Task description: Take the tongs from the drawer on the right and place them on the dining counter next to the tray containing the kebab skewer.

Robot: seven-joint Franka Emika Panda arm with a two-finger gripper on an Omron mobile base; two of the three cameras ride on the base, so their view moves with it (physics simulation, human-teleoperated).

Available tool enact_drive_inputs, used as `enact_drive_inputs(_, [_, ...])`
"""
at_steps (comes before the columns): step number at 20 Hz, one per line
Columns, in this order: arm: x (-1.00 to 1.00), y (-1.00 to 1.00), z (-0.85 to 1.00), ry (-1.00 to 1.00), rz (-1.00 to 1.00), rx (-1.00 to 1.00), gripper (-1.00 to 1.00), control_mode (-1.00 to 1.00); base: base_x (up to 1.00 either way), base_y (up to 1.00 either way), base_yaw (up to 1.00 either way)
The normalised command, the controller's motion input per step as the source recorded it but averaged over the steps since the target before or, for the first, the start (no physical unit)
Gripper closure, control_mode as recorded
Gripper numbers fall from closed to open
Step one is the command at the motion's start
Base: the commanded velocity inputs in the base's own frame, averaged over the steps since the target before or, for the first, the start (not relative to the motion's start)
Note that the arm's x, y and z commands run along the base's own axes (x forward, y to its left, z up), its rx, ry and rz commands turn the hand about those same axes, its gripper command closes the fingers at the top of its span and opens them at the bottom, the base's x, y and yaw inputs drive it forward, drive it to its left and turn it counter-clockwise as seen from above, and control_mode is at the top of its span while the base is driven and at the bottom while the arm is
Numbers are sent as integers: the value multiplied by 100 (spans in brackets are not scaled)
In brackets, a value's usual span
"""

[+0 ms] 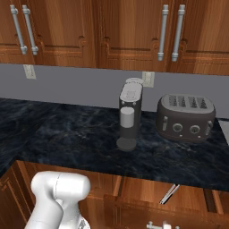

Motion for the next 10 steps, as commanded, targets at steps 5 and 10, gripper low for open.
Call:
enact_drive_inputs(5, [-34, 0, 6, -15, 0, -1, -100, -100, 0, 0, 0])
enact_drive_inputs(10, [-27, 0, 29, -8, 0, -1, -100, -100, 0, 0, 0])
